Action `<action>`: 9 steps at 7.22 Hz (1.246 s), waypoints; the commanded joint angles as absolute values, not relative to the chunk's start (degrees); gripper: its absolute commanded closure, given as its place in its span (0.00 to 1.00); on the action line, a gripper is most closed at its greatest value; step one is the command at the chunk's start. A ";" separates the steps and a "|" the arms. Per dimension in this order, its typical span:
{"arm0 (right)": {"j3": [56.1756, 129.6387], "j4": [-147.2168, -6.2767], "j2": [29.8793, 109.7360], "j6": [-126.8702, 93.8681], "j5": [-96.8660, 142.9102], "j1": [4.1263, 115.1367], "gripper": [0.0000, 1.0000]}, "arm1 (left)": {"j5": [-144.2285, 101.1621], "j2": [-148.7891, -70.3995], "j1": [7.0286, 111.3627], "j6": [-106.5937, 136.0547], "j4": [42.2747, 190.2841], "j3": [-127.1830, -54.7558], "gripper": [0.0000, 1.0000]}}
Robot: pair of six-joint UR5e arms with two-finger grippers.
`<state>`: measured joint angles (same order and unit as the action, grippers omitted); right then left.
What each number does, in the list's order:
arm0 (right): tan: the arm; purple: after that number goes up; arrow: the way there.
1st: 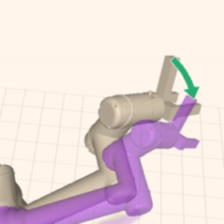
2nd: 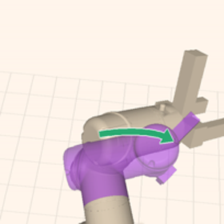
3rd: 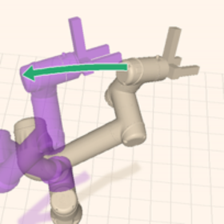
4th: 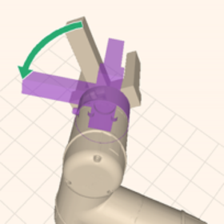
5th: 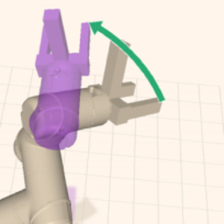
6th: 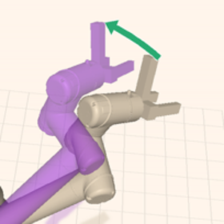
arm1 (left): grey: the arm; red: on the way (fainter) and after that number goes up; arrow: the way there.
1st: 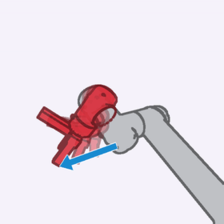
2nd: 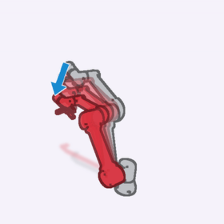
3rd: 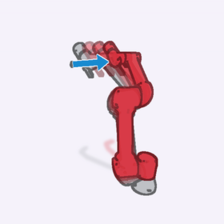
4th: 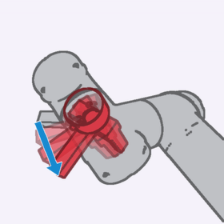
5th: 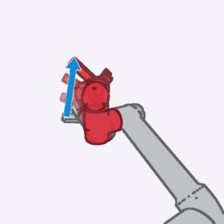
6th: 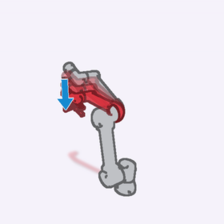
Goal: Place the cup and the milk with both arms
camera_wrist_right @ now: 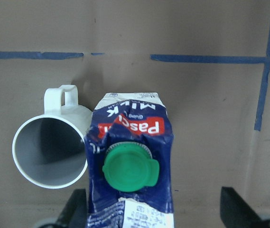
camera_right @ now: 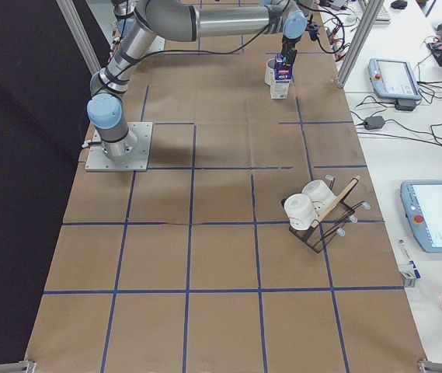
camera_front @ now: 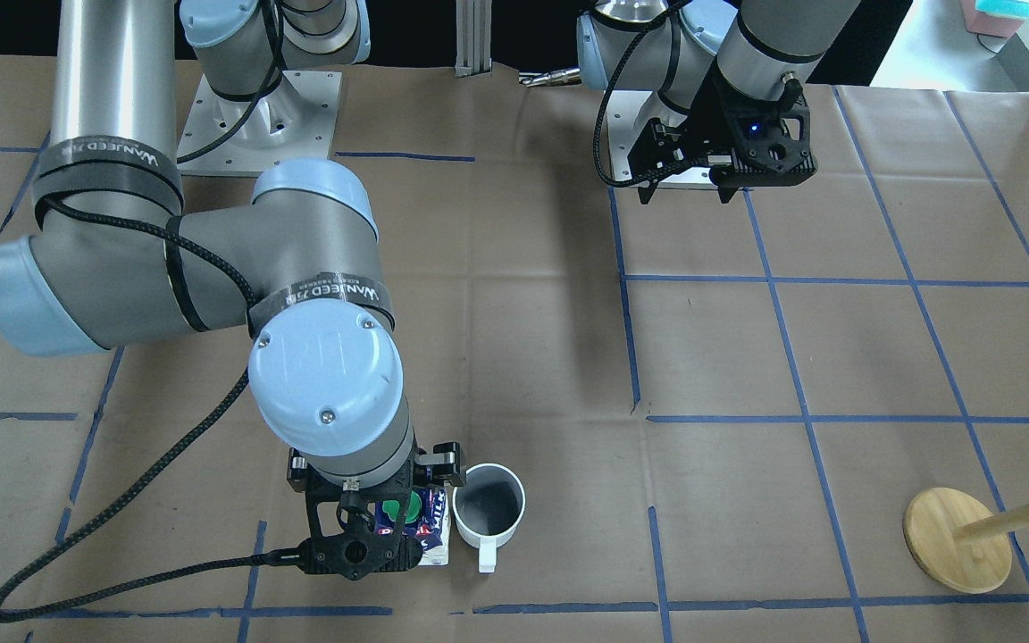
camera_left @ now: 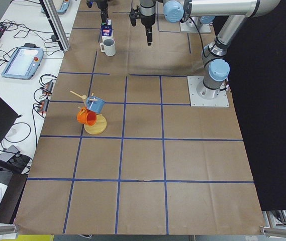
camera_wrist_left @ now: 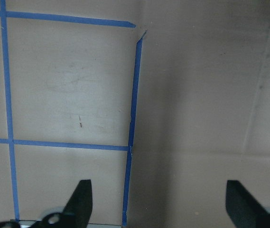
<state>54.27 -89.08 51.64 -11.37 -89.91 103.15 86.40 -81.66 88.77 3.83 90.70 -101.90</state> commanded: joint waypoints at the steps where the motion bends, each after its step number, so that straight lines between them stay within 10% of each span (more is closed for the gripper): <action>1: 56.41 -81.08 59.29 -5.15 -90.09 101.27 0.00 | 86.40 -81.65 88.77 3.78 90.70 -101.95 0.00; 6: 91.70 -80.42 95.48 -0.08 -89.91 89.04 0.00 | 86.40 -81.56 88.77 3.78 90.70 -101.95 0.00; 9: 93.86 -80.95 96.95 -6.06 -89.74 90.69 0.00 | 86.40 -81.47 88.77 3.78 90.79 -102.13 0.00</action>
<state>92.75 -80.92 96.55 -4.83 -89.79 89.70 86.40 -81.51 88.77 3.78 90.78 -102.01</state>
